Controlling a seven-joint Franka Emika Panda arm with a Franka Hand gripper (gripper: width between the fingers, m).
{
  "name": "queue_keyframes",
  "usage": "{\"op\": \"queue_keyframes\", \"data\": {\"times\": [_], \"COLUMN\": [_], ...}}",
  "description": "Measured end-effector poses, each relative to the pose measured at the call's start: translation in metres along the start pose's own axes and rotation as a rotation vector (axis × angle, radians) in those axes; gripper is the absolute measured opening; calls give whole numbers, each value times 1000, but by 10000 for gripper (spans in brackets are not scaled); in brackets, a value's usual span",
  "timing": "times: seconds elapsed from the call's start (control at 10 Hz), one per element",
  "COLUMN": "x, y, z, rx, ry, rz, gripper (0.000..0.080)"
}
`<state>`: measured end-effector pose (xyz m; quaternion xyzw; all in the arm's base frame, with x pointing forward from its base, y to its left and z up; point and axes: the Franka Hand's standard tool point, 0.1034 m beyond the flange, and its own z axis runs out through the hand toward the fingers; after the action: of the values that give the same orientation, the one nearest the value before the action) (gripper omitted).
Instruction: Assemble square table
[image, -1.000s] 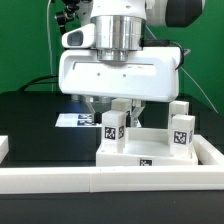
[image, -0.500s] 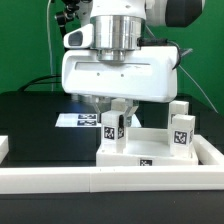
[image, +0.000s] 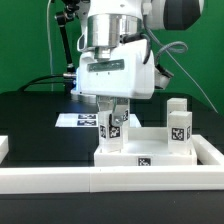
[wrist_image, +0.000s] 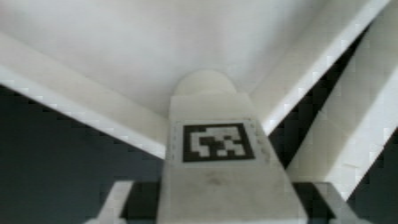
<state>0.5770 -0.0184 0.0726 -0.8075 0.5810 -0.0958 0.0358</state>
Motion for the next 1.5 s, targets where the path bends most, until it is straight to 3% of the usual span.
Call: {"op": "queue_keyframes", "data": {"times": [0.3, 1.0, 1.1, 1.2, 1.3, 1.5], "x": [4, 2, 2, 2, 2, 5], "y": [2, 3, 3, 3, 3, 9], "z": [-1, -1, -1, 0, -1, 1], "rx": [14, 8, 14, 36, 38, 20], "ry": [-20, -49, -51, -34, -29, -13], "rz": [310, 913, 1003, 1088, 1116, 1181], "gripper": [294, 297, 297, 300, 300, 303]}}
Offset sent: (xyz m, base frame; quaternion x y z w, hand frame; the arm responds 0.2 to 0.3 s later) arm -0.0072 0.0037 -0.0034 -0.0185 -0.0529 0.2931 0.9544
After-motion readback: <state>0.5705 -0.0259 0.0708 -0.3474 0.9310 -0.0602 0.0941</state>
